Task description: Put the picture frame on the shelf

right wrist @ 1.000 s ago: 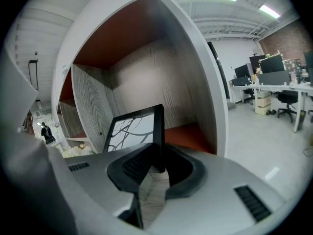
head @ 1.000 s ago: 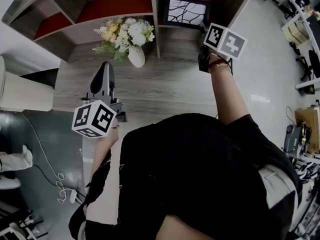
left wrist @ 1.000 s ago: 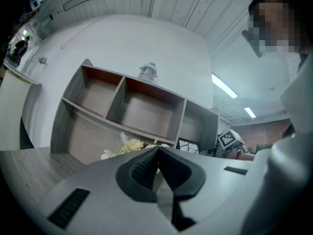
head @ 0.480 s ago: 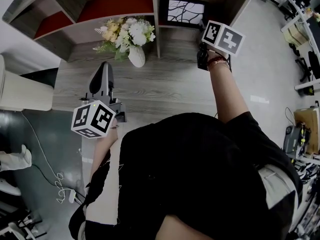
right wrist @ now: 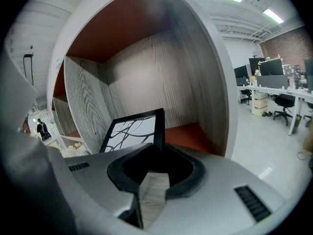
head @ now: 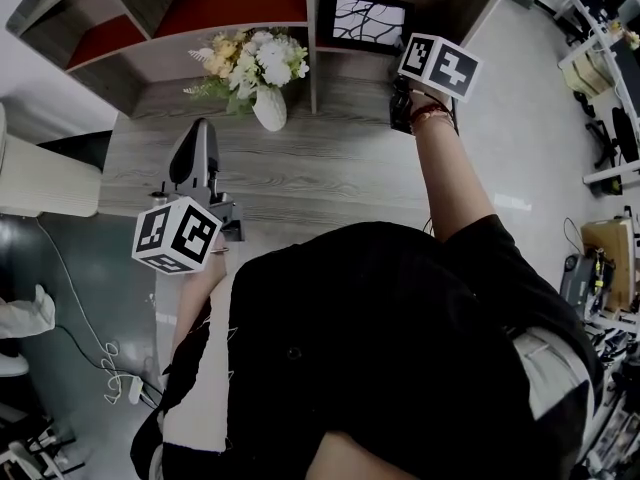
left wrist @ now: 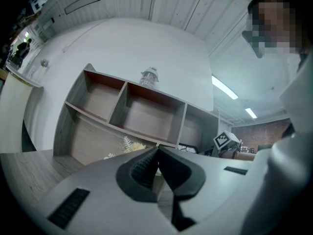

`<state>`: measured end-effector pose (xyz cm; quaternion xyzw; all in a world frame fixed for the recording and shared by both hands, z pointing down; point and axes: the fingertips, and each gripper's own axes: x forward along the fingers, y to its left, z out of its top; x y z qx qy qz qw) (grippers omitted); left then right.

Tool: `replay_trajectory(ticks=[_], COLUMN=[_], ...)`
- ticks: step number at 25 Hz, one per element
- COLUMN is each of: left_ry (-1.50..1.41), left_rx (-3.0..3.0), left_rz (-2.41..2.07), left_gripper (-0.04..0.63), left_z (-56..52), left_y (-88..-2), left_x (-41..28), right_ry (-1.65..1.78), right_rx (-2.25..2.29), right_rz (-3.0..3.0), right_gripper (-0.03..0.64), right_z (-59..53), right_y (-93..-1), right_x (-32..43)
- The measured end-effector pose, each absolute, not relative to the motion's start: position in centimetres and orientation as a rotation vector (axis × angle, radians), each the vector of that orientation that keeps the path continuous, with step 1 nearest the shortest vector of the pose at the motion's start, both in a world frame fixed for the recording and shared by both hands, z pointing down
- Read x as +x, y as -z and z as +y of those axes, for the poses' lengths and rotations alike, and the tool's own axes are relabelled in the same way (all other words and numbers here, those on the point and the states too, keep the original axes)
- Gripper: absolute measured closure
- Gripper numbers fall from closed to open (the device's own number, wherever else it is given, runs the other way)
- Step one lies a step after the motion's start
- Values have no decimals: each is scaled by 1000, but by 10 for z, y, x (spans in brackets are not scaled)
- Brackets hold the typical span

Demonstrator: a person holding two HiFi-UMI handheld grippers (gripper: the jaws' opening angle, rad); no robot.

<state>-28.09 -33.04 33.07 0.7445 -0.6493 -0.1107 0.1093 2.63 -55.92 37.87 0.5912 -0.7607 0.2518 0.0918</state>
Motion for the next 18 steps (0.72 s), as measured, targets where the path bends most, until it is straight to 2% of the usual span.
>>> replay_trajectory(ticks=[18], left_ry=[346], left_rx=[2187], left_rz=[-1914], left_gripper=[584], left_z=[-324], left_y=[-329], left_x=[-281], right_ry=[-833], right_rx=[1719], right_rz=[-2262], right_gripper=[537], right_z=[-555], right_y=[-382], right_x=[14])
